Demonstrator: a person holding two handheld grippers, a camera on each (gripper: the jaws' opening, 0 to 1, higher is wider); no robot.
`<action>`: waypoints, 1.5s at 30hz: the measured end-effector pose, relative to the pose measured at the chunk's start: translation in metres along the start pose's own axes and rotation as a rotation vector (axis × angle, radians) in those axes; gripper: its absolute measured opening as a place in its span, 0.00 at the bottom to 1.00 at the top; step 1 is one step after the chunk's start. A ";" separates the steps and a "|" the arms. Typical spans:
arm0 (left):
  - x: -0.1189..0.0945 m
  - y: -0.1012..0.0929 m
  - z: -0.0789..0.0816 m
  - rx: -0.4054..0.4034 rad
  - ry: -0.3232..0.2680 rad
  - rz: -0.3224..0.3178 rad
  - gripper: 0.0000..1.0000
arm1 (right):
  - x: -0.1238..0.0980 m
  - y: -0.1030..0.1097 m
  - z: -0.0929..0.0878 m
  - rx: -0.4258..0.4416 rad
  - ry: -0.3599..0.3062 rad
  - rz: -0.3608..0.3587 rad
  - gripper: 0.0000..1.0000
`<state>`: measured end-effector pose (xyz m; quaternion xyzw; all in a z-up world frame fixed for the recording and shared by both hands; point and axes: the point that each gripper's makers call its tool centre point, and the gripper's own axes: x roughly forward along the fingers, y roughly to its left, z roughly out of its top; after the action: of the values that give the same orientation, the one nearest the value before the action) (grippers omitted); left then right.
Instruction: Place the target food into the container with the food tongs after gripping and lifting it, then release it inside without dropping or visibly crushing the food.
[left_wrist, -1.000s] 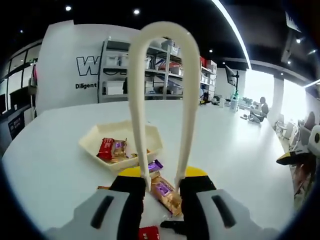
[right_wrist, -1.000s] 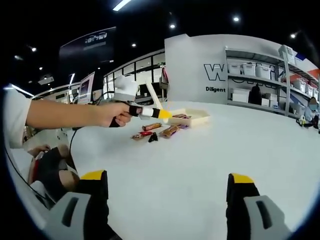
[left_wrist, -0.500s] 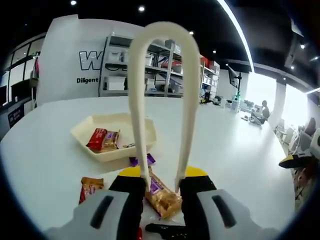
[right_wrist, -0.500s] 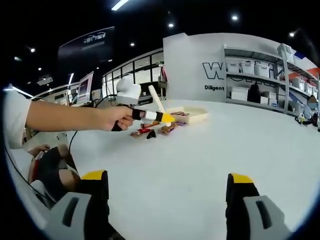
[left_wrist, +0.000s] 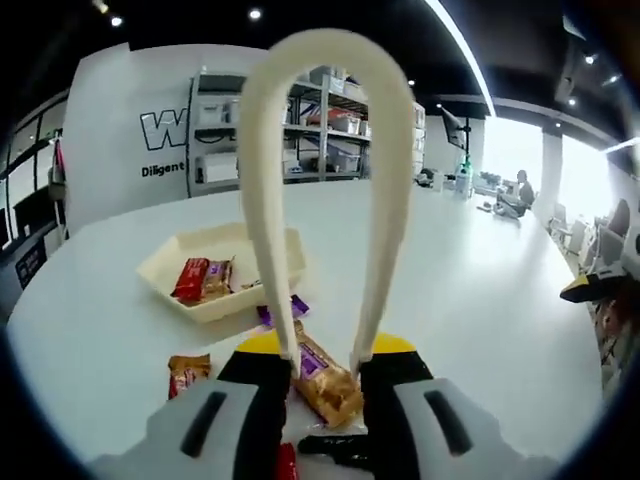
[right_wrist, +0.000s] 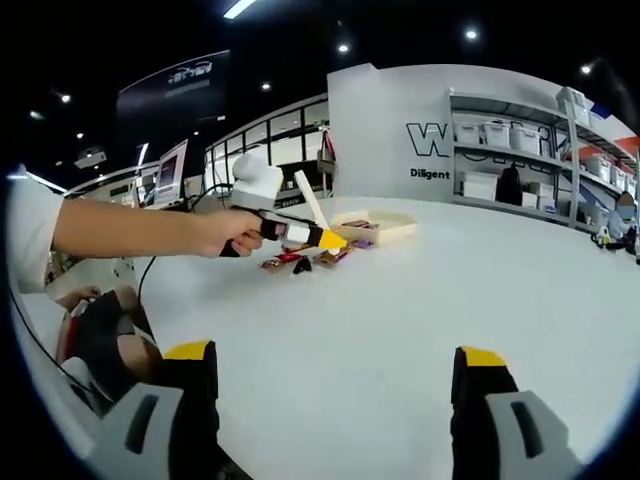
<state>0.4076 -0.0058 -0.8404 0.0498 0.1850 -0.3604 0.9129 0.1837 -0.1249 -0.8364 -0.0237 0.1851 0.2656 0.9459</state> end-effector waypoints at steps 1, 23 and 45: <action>-0.001 0.003 -0.001 -0.003 0.007 0.001 0.26 | 0.000 0.001 0.000 -0.001 0.001 0.002 0.96; 0.001 0.011 -0.005 -0.074 0.059 0.063 0.26 | 0.003 0.001 -0.001 -0.006 0.009 0.007 0.95; -0.001 0.008 -0.002 -0.105 0.137 0.209 0.29 | -0.004 -0.006 -0.006 0.001 0.008 -0.003 0.94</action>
<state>0.4115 0.0012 -0.8420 0.0456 0.2593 -0.2491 0.9320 0.1816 -0.1330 -0.8405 -0.0245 0.1888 0.2639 0.9456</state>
